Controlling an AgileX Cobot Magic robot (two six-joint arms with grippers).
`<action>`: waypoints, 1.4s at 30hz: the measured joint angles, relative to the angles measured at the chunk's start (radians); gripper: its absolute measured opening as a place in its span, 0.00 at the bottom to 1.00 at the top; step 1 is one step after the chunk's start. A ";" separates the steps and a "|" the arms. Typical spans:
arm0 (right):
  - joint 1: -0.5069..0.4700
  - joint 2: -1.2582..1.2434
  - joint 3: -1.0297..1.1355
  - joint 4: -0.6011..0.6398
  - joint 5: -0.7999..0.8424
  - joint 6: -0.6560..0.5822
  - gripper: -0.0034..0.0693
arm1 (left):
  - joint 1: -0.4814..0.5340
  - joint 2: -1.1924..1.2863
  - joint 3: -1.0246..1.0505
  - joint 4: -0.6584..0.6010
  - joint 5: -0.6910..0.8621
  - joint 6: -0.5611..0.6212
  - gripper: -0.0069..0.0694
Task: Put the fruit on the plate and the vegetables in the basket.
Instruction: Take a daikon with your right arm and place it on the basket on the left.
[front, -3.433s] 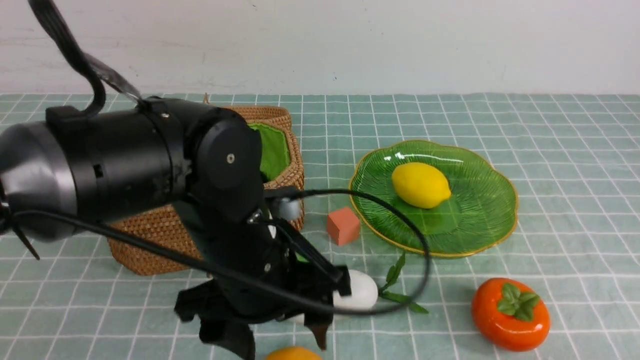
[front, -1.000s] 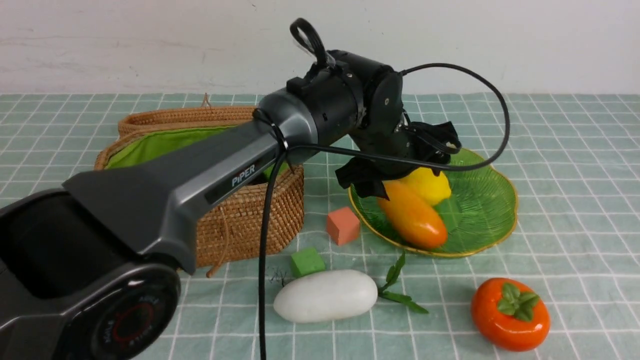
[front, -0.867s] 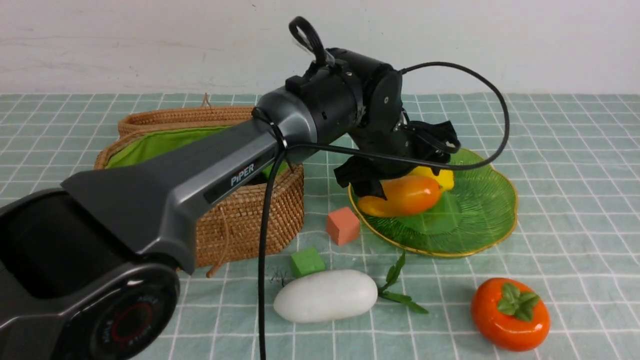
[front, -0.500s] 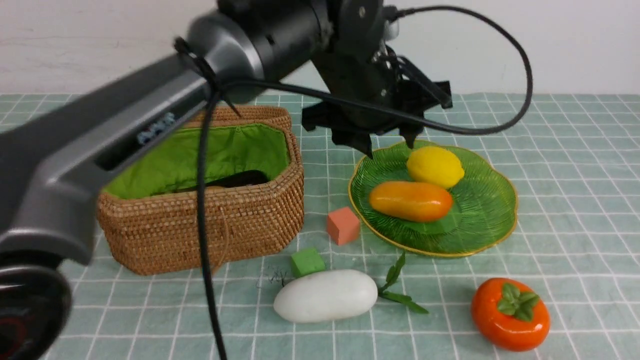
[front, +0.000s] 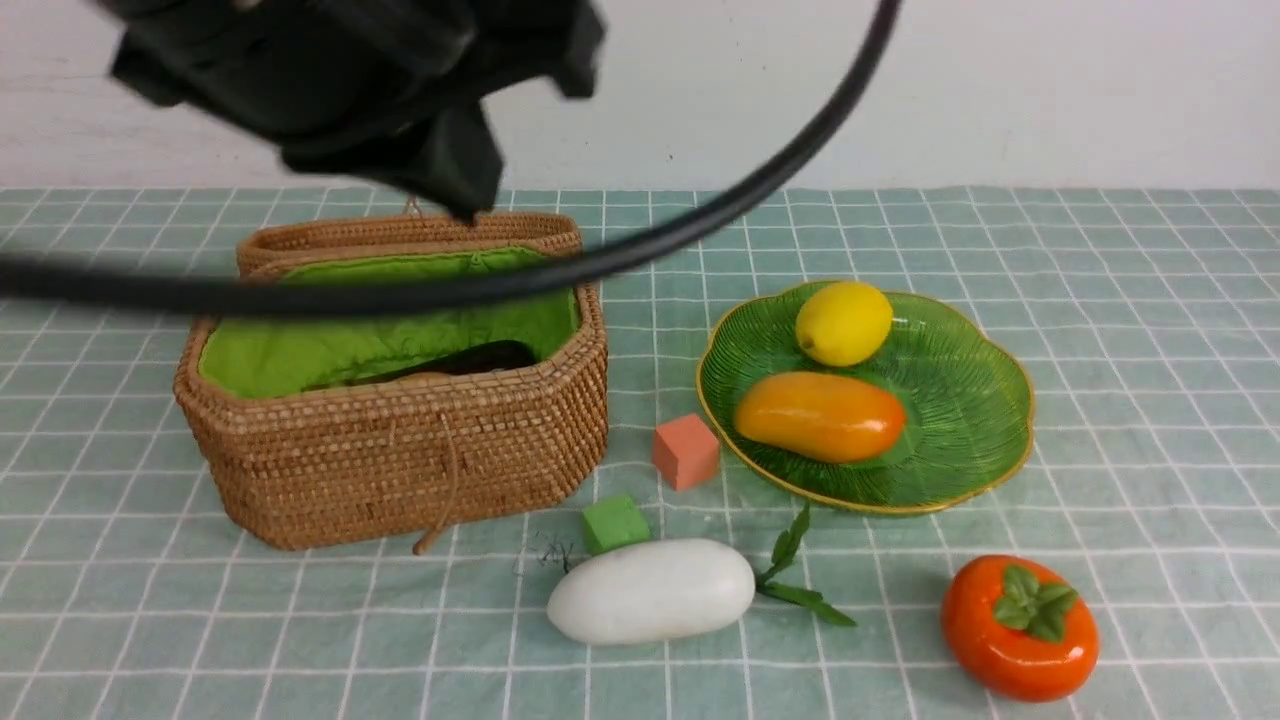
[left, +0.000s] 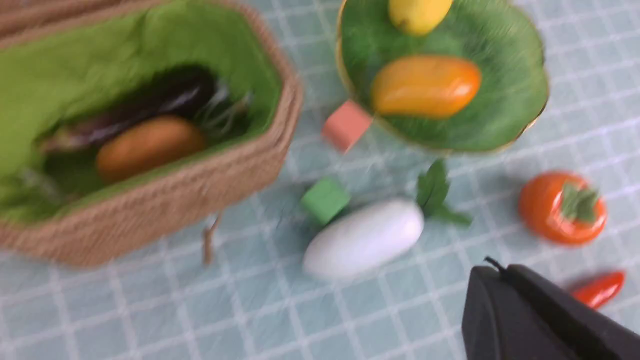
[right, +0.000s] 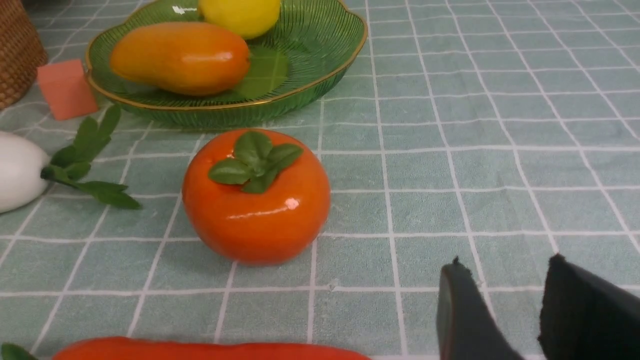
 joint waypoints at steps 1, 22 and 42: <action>0.000 0.000 0.000 0.000 0.000 0.000 0.38 | 0.000 -0.010 0.012 0.000 0.000 0.000 0.07; 0.000 0.000 0.000 0.000 0.000 0.000 0.38 | 0.000 -0.420 0.435 0.051 0.000 -0.048 0.07; 0.000 0.000 0.000 0.000 0.000 0.000 0.38 | 0.333 -1.000 1.071 0.111 -0.685 0.100 0.07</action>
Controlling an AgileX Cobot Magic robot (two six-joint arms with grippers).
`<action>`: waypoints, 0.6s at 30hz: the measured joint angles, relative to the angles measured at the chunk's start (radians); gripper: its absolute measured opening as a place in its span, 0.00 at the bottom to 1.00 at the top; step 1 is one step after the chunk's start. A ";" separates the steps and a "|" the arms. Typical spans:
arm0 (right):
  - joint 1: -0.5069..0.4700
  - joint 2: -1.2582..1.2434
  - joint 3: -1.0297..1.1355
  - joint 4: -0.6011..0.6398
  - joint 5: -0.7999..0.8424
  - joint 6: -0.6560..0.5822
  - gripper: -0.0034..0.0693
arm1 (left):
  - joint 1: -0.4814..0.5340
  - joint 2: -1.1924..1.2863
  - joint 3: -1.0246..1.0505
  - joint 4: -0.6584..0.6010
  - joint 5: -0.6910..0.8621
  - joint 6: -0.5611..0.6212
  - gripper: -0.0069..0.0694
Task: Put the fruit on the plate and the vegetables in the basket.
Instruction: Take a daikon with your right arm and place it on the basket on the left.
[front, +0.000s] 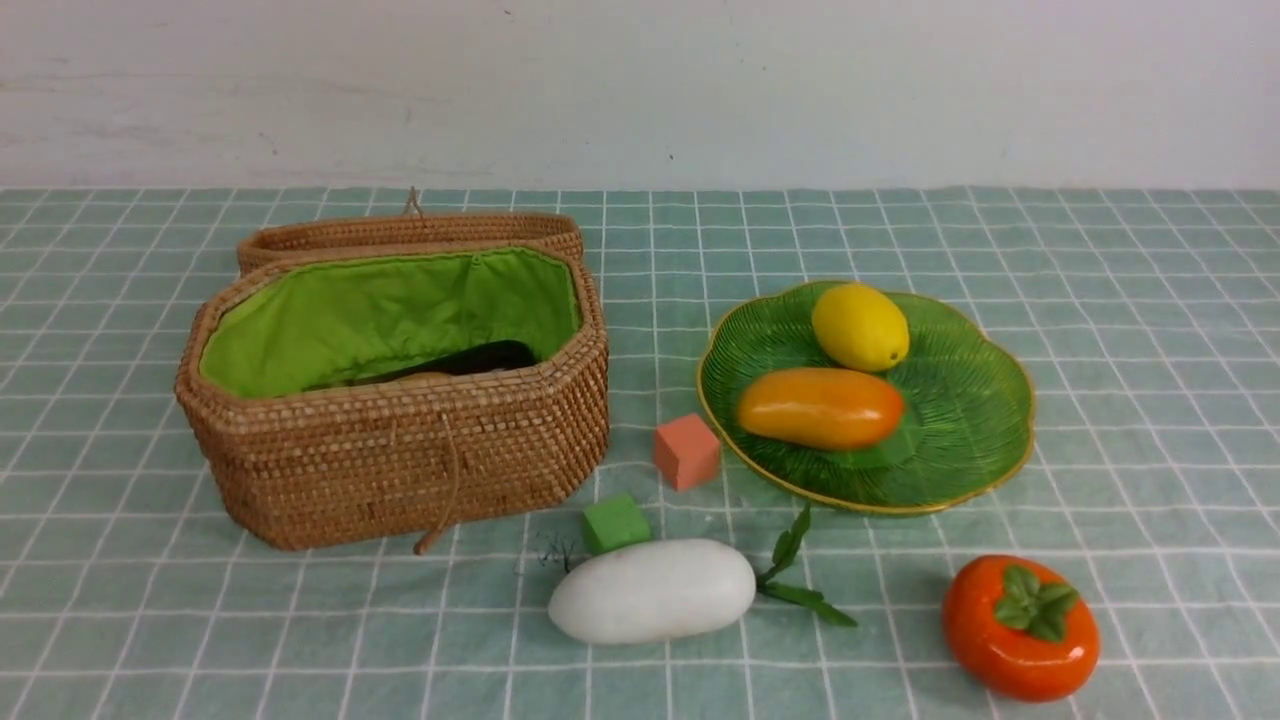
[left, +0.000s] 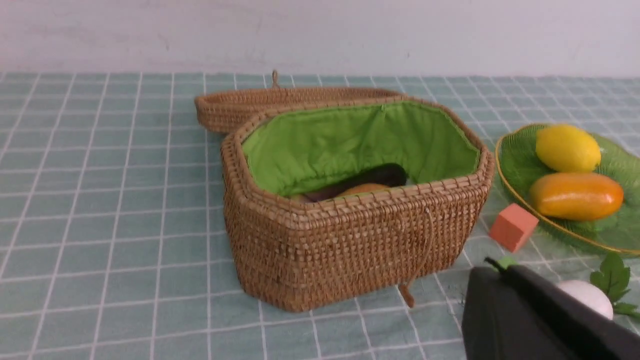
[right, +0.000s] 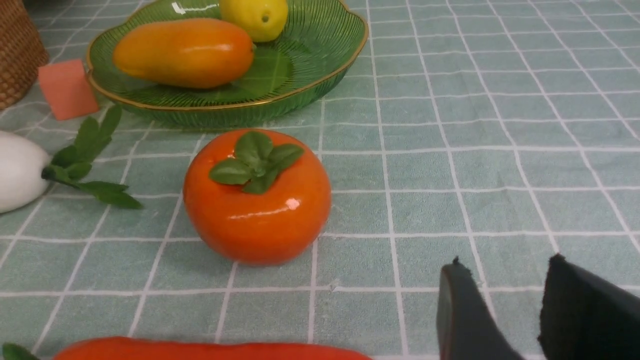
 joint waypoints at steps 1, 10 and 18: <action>0.000 0.000 0.000 0.000 0.000 0.000 0.38 | 0.038 -0.076 0.082 -0.036 -0.056 0.045 0.07; 0.000 0.000 0.000 0.000 0.000 0.000 0.38 | 0.259 -0.309 0.433 -0.145 -0.130 0.131 0.08; 0.000 0.000 0.000 0.000 0.000 0.000 0.38 | 0.318 -0.309 0.569 -0.113 -0.095 0.145 0.08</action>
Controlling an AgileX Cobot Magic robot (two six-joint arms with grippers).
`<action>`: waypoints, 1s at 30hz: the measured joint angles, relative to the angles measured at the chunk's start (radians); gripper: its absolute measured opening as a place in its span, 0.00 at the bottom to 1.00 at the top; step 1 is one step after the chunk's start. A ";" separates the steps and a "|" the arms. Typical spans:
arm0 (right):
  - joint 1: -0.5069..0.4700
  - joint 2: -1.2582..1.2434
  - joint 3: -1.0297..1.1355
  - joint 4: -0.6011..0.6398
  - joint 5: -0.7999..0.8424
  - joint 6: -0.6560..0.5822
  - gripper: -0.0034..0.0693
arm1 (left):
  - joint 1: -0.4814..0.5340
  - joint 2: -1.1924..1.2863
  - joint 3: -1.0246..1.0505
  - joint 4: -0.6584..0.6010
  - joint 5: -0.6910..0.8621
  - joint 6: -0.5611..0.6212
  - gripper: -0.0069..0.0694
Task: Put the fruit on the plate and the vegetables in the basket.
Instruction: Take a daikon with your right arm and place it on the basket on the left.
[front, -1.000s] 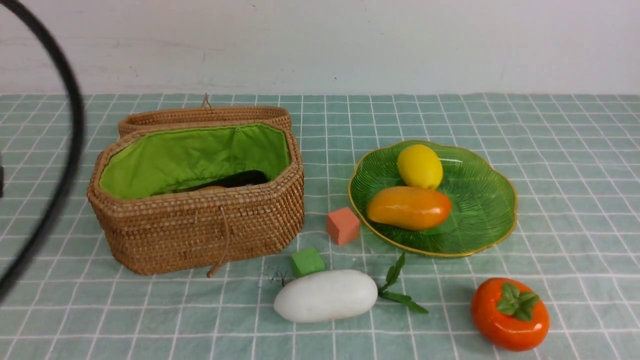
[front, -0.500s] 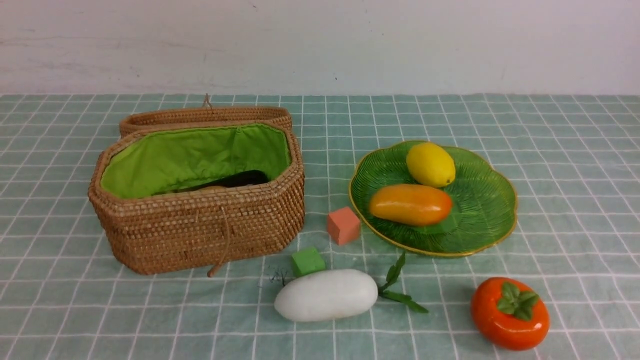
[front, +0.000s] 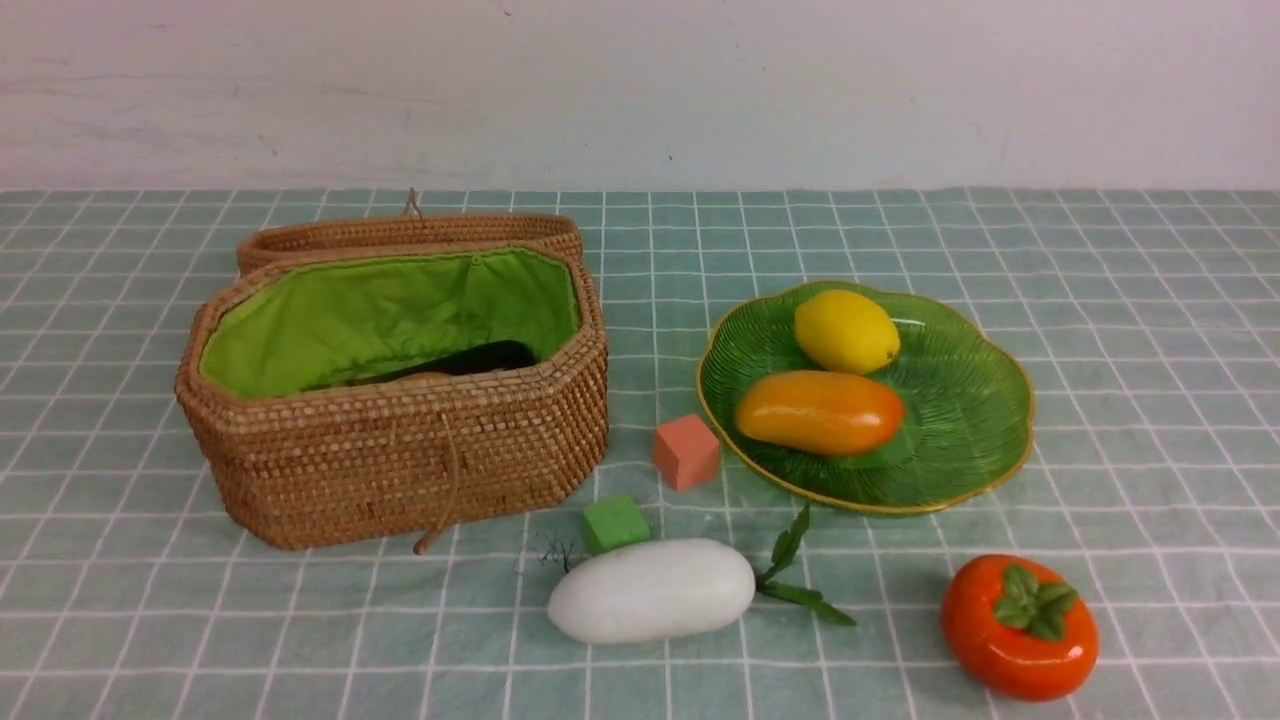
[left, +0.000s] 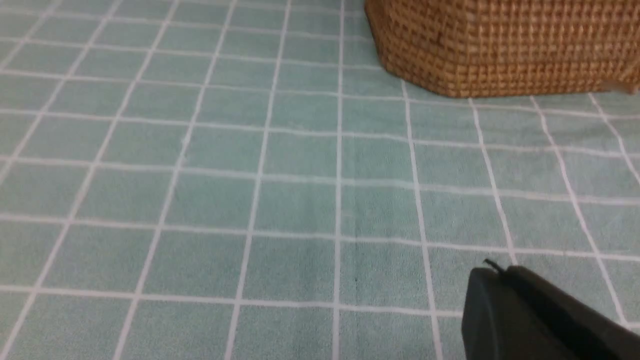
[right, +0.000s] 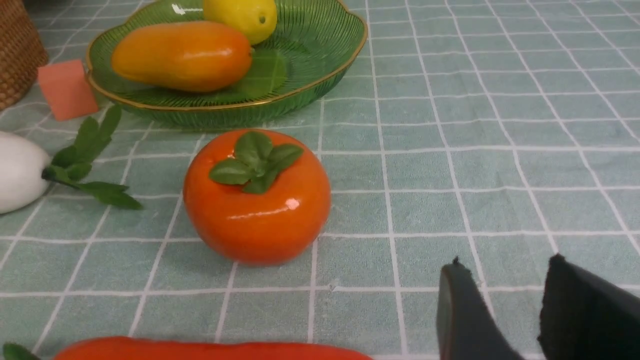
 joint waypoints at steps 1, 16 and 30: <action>0.000 0.000 0.000 0.000 0.000 0.000 0.38 | 0.000 0.000 0.000 0.000 -0.001 0.000 0.08; 0.000 0.000 0.000 0.000 0.000 0.000 0.38 | 0.000 0.000 0.003 0.007 -0.012 0.000 0.10; 0.000 0.000 0.009 -0.007 -0.200 0.000 0.38 | 0.000 0.000 0.003 0.007 -0.012 0.000 0.11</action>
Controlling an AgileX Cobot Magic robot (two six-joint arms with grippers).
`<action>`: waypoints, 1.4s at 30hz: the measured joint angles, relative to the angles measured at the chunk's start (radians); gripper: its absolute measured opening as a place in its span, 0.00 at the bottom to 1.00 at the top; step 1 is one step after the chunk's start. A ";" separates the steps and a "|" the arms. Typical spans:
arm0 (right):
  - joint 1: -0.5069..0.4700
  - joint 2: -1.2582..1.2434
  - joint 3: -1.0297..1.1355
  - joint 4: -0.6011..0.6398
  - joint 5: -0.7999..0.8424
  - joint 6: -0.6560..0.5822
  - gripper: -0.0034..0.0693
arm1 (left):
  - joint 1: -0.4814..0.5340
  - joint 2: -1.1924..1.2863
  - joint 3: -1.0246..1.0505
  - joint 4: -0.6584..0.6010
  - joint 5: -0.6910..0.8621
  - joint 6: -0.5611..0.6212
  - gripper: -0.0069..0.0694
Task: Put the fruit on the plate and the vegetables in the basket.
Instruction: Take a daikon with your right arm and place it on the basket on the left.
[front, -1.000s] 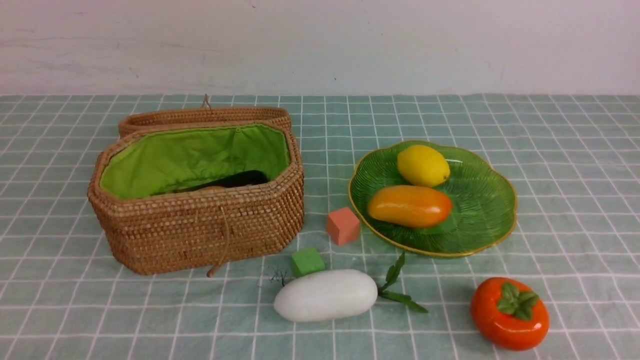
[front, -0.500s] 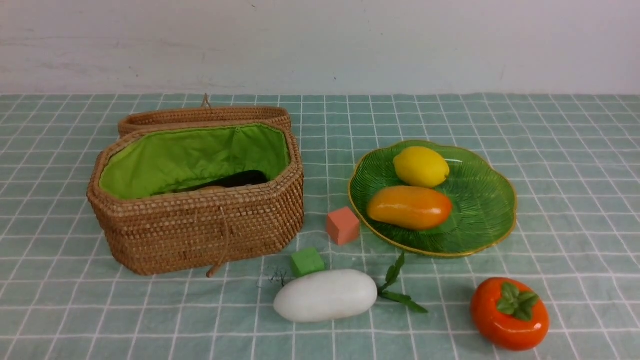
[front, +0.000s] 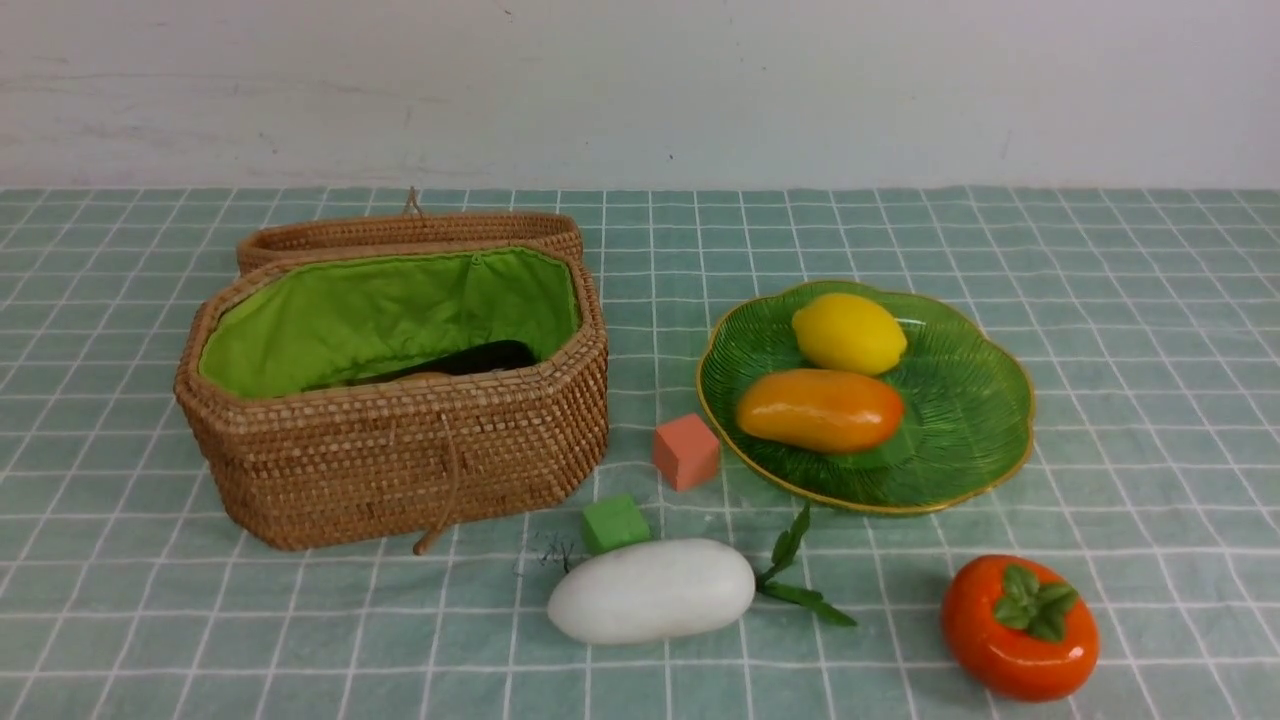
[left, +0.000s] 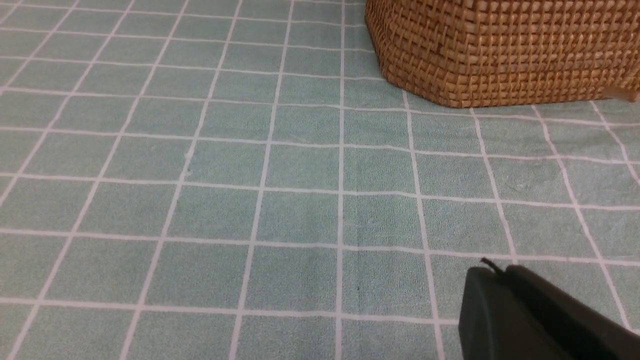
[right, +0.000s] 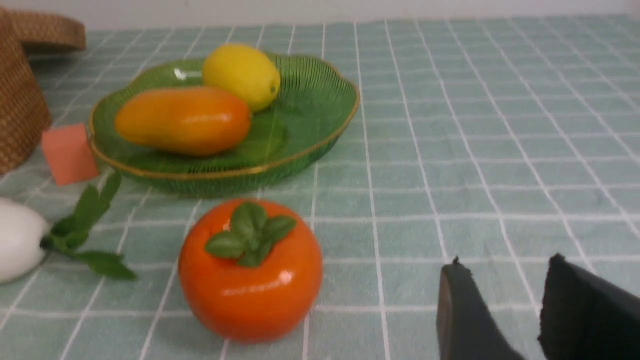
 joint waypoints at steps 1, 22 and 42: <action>0.000 0.000 0.000 0.000 -0.035 0.000 0.38 | 0.000 0.000 0.000 0.000 0.000 0.000 0.11; 0.000 0.000 -0.041 0.053 -0.360 0.255 0.38 | 0.000 0.000 0.000 0.000 0.000 0.000 0.14; 0.005 0.839 -0.842 0.040 0.329 0.049 0.38 | 0.000 0.000 0.000 0.000 0.000 0.000 0.18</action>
